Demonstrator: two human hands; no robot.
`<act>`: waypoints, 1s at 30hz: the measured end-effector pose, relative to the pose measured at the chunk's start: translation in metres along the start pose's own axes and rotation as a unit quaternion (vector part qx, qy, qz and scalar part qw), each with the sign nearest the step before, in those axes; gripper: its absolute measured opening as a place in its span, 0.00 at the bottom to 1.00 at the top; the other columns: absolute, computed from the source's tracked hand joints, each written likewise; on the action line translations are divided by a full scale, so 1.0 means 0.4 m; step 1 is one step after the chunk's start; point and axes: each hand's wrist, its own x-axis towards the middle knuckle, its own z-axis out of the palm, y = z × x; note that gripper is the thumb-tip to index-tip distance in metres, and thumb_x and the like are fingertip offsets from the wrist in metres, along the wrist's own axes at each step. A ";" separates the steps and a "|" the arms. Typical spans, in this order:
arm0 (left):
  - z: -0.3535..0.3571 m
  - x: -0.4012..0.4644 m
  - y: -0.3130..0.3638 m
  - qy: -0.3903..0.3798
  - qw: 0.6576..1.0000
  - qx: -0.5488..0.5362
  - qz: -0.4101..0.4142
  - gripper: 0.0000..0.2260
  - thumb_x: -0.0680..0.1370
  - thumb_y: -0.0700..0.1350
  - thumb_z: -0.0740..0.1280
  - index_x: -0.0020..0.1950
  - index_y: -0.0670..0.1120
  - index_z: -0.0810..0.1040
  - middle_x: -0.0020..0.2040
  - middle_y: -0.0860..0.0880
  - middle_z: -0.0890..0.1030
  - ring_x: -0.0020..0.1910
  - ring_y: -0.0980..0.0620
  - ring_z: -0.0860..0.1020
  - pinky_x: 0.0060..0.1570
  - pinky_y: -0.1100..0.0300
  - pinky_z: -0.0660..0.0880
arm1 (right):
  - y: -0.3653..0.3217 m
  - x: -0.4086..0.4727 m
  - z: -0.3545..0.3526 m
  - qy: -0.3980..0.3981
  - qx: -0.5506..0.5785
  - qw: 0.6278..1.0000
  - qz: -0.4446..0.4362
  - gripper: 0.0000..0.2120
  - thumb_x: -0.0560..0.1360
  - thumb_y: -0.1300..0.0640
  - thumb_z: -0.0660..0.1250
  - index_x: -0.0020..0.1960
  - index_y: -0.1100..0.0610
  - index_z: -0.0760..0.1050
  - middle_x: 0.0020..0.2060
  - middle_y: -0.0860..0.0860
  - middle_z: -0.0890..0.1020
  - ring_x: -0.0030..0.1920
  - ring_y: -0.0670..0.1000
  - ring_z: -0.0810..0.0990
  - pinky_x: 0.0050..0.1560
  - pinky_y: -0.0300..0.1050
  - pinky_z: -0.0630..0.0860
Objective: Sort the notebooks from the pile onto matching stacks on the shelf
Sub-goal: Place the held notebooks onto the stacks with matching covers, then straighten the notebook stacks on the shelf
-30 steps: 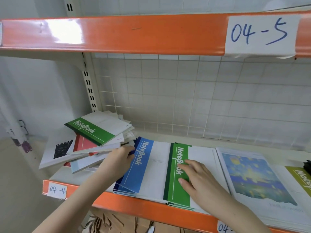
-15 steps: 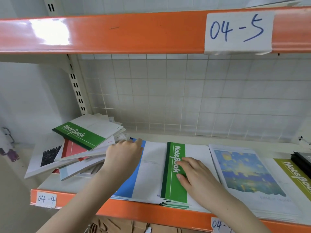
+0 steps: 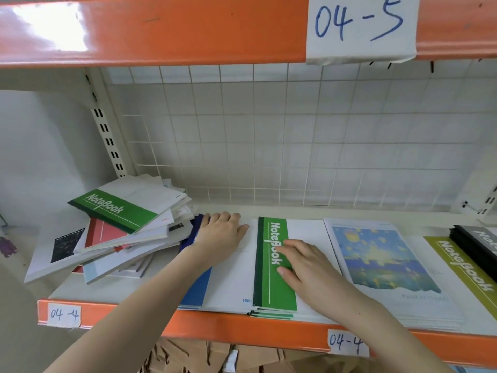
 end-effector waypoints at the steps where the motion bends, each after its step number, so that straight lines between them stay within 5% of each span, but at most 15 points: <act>1: -0.003 -0.001 0.003 0.001 1.000 -0.008 -0.005 0.23 0.83 0.55 0.47 0.73 0.46 0.62 0.70 0.44 0.69 0.70 0.43 0.64 0.72 0.47 0.53 | 0.000 0.001 0.000 -0.001 0.002 1.000 0.001 0.23 0.82 0.47 0.51 0.76 0.51 0.56 0.73 0.45 0.57 0.73 0.46 0.55 0.73 0.40 0.50; 5: -0.020 -0.011 0.007 0.048 0.997 -0.053 -0.009 0.20 0.83 0.54 0.50 0.71 0.46 0.66 0.68 0.44 0.72 0.66 0.43 0.69 0.68 0.51 0.60 | -0.005 0.011 -0.018 0.004 0.023 1.000 0.009 0.21 0.82 0.49 0.53 0.74 0.51 0.61 0.70 0.46 0.64 0.69 0.46 0.62 0.70 0.41 0.60; 8: -0.069 -0.034 -0.010 0.119 0.988 -0.095 -0.018 0.15 0.83 0.49 0.53 0.67 0.47 0.71 0.62 0.47 0.77 0.56 0.43 0.76 0.53 0.53 0.72 | -0.038 0.037 -0.040 0.030 0.041 0.999 0.008 0.19 0.82 0.50 0.54 0.71 0.51 0.65 0.66 0.47 0.69 0.62 0.46 0.71 0.61 0.42 0.70; 11: -0.131 -0.079 -0.063 0.196 0.978 -0.051 -0.040 0.14 0.81 0.46 0.53 0.58 0.48 0.76 0.50 0.48 0.82 0.47 0.43 0.79 0.43 0.55 0.73 | -0.103 0.094 -0.056 0.048 0.056 0.997 -0.025 0.17 0.82 0.51 0.54 0.69 0.51 0.67 0.64 0.46 0.72 0.60 0.47 0.74 0.57 0.45 0.73; 14: -0.188 -0.141 -0.155 0.278 0.957 -0.041 -0.071 0.13 0.81 0.47 0.55 0.59 0.48 0.78 0.52 0.47 0.81 0.48 0.44 0.78 0.41 0.54 0.73 | -0.179 0.178 -0.050 0.066 0.098 0.991 -0.057 0.16 0.81 0.52 0.55 0.66 0.53 0.71 0.61 0.48 0.76 0.59 0.48 0.75 0.56 0.46 0.73; 19: -0.199 -0.223 -0.336 0.146 0.961 -0.044 -0.230 0.24 0.80 0.59 0.57 0.72 0.48 0.65 0.68 0.44 0.72 0.68 0.41 0.67 0.61 0.47 0.68 | -0.285 0.325 -0.026 0.068 0.273 0.959 -0.020 0.13 0.81 0.55 0.56 0.61 0.57 0.74 0.50 0.52 0.80 0.48 0.53 0.80 0.45 0.43 0.74; 23: -0.163 -0.263 -0.424 0.156 0.915 -0.181 -0.325 0.18 0.81 0.56 0.56 0.62 0.44 0.70 0.58 0.40 0.78 0.58 0.40 0.73 0.53 0.50 0.72 | -0.330 0.432 -0.017 0.074 0.358 0.928 0.063 0.17 0.81 0.51 0.56 0.64 0.62 0.69 0.56 0.55 0.78 0.48 0.52 0.77 0.42 0.42 0.71; 25: -0.153 -0.277 -0.434 0.139 0.922 -0.177 -0.316 0.17 0.82 0.55 0.55 0.63 0.45 0.71 0.59 0.42 0.79 0.58 0.42 0.74 0.51 0.53 0.71 | -0.342 0.479 -0.010 0.065 0.375 0.919 0.098 0.22 0.81 0.49 0.57 0.67 0.64 0.66 0.59 0.57 0.75 0.53 0.54 0.76 0.45 0.41 0.67; 30: -0.139 -0.267 -0.418 0.162 0.916 -0.230 -0.286 0.18 0.81 0.53 0.58 0.67 0.45 0.69 0.61 0.44 0.77 0.59 0.42 0.72 0.56 0.53 0.71 | -0.374 0.538 0.028 -0.021 0.431 0.897 0.093 0.12 0.78 0.55 0.62 0.55 0.63 0.75 0.43 0.55 0.81 0.42 0.55 0.80 0.44 0.48 0.76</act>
